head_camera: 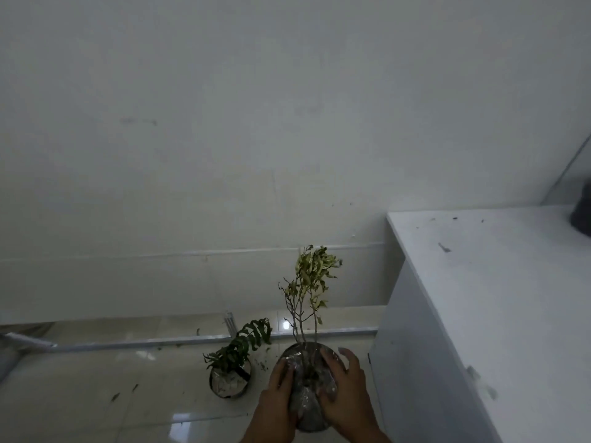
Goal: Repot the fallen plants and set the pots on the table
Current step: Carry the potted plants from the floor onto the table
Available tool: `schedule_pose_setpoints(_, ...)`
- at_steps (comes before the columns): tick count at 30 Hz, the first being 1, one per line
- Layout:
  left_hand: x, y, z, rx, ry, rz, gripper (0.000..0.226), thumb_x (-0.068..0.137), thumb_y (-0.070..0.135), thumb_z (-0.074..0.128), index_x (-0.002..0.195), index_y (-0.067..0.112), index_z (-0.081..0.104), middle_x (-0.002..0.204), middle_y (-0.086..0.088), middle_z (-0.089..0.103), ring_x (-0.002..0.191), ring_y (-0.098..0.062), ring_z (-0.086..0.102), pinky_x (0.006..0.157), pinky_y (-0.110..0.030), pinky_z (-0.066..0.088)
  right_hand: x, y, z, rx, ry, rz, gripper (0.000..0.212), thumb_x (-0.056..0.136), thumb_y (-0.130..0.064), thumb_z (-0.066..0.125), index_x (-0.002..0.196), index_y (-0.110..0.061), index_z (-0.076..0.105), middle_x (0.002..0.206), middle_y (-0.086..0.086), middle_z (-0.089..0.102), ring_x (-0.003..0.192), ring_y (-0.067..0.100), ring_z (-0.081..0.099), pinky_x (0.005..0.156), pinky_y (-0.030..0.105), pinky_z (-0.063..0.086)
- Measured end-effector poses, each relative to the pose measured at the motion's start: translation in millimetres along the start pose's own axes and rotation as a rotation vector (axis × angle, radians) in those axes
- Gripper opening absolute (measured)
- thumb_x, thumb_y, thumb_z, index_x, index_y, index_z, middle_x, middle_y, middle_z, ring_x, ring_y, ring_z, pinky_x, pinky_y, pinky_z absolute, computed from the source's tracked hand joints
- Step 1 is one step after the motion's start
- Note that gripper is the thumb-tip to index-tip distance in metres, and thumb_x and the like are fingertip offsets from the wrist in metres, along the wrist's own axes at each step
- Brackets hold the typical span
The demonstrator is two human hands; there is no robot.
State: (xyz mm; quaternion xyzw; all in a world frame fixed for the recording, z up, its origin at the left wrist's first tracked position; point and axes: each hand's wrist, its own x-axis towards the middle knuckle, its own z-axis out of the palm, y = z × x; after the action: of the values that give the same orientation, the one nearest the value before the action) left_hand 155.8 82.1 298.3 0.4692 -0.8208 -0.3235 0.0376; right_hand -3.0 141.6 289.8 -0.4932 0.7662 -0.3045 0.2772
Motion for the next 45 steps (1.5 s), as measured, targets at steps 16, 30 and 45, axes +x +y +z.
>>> schedule_pose_setpoints(16, -24.7, 190.5, -231.6, 0.078, 0.088, 0.329, 0.082, 0.083, 0.019, 0.058, 0.152, 0.013, 0.014, 0.158, 0.001, -0.001, 0.147, -0.021, 0.018, 0.116, -0.02, 0.017, -17.6, -194.2, -243.1, 0.059, 0.279, -0.109, 0.069, 0.076, -0.038, 0.062, 0.14, -0.037, 0.037, 0.117, 0.001, 0.047, 0.107, 0.017, 0.051, 0.094, 0.03, 0.045)
schedule_pose_setpoints(30, 17.7, 380.4, -246.5, 0.163, -0.014, 0.607, 0.07, 0.082, 0.017, 0.065, 0.144, 0.028, 0.035, 0.158, -0.002, 0.003, 0.141, -0.029, 0.031, 0.117, -0.038, 0.03, -39.0, -170.5, -404.4, 0.224, 0.53, 0.125, 0.069, 0.077, -0.037, 0.067, 0.139, -0.045, 0.037, 0.122, 0.004, 0.03, 0.122, 0.031, 0.037, 0.109, 0.045, 0.038)
schedule_pose_setpoints(45, 120.2, 519.0, -102.2, 0.005, 0.062, 0.405, 0.064, 0.072, 0.035, 0.078, 0.13, 0.031, 0.052, 0.147, 0.007, 0.024, 0.118, -0.026, 0.054, 0.104, -0.038, 0.046, 17.2, -15.9, -539.5, 0.46, 0.401, 0.179, 0.063, 0.072, 0.002, 0.061, 0.102, -0.053, 0.056, 0.122, 0.007, 0.044, 0.104, 0.026, 0.057, 0.091, 0.045, 0.055)
